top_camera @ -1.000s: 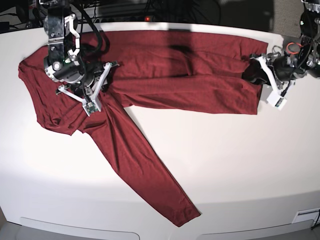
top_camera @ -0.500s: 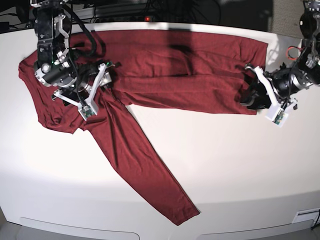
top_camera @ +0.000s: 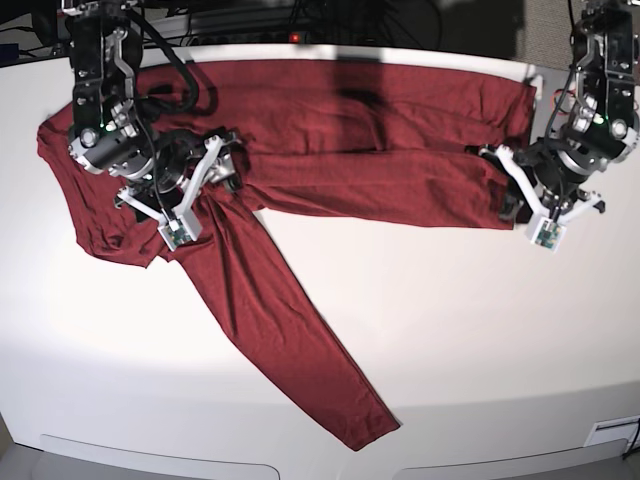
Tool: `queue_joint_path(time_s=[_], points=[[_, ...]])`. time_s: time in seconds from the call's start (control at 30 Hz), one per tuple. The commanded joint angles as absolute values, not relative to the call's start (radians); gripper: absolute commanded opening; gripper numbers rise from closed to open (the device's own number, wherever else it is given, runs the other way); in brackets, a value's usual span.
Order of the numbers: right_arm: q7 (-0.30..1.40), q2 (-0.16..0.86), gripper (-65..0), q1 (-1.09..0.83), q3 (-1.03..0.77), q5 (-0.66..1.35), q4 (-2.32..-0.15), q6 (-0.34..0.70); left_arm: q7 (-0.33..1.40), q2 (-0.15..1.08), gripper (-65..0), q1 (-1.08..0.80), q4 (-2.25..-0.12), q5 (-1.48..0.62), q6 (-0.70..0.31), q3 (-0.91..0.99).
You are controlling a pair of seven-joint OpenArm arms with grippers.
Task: Fold the T-shirt properly
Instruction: 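Lower both grippers onto the folded shirt and release the hem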
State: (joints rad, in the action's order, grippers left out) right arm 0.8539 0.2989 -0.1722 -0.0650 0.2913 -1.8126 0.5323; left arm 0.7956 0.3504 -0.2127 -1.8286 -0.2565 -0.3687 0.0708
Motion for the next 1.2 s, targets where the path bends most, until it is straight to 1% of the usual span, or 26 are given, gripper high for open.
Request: queue_joint_path(time_s=[0.0, 0.07, 0.13, 0.23, 0.3, 0.37, 0.47, 0.53, 0.57, 0.63, 0.7, 0.8, 0.87, 0.93, 1.0, 1.17], points=[[0.838, 0.308, -17.9, -0.161, -0.07, 0.303, -1.831, 0.534, 0.78, 0.36, -48.3, -0.203, -1.845, -0.276, -0.365, 0.078], [0.839, 0.308, -17.9, -0.161, -0.07, 0.303, -1.831, 0.534, 0.789, 0.361, -46.6, -0.203, -1.845, -0.291, -0.344, 0.078], [0.839, 0.307, -17.9, -0.161, -0.07, 0.303, -1.831, 0.534, 0.79, 0.36, -44.7, -0.203, -1.845, -0.292, -0.282, 0.078], [0.844, 0.308, -17.9, -0.161, -0.07, 0.311, -1.831, 0.534, 0.811, 0.36, -39.5, -0.21, -1.845, -0.288, -0.205, 0.078], [0.87, 0.307, -18.0, -0.161, -0.07, 0.34, -1.831, 0.536, 0.815, 0.353, -38.0, -0.23, -1.845, -0.277, -0.186, 0.078], [0.867, 0.307, -18.0, -0.161, -0.07, 0.357, -1.831, 0.576, 0.772, 0.341, -38.0, -0.259, -1.845, -0.237, -0.197, 0.078], [0.853, 0.302, -18.0, -0.162, -0.07, 0.405, -1.831, 0.684, 0.654, 0.342, -38.4, -0.32, -1.848, -0.147, -0.344, 0.078], [0.858, 0.29, -18.0, -0.164, -0.07, 0.394, -1.833, 0.689, 0.609, 0.347, -39.1, -0.363, -1.869, -0.16, -0.421, 0.078], [0.862, 0.288, -18.0, -0.167, -0.071, 0.389, -1.833, 0.689, 0.604, 0.347, -39.1, -0.383, -1.885, -0.196, -0.432, 0.078], [0.863, 0.288, -18.0, -0.167, -0.072, 0.352, -1.833, 0.686, 0.599, 0.346, -39.0, -0.4, -1.908, -0.268, -0.434, 0.078], [0.847, 0.288, -18.0, -0.165, -0.074, 0.304, -1.833, 0.666, 0.581, 0.344, -39.0, -0.39, -1.909, -0.277, -0.434, 0.078], [0.802, 0.287, -18.0, -0.16, -0.095, 0.265, -1.832, 0.562, 0.572, 0.344, -39.0, -0.333, -1.909, -0.263, -0.408, 0.078], [0.775, 0.286, -18.0, -0.16, -0.115, 0.261, -1.832, 0.524, 0.574, 0.343, -39.0, -0.287, -1.908, -0.263, -0.373, 0.078], [0.767, 0.274, -18.0, -0.152, -0.138, 0.262, -1.826, 0.522, 0.575, 0.34, -39.0, -0.246, -1.895, -0.266, -0.34, 0.078], [0.764, 0.265, -18.0, -0.136, -0.151, 0.262, -1.795, 0.522, 0.575, 0.319, -39.0, -0.218, -1.854, -0.266, -0.329, 0.078], [0.763, 0.236, -18.0, -0.057, -0.153, 0.265, -1.637, 0.523, 0.573, 0.248, -39.0, -0.172, -1.641, -0.266, -0.332, 0.078]])
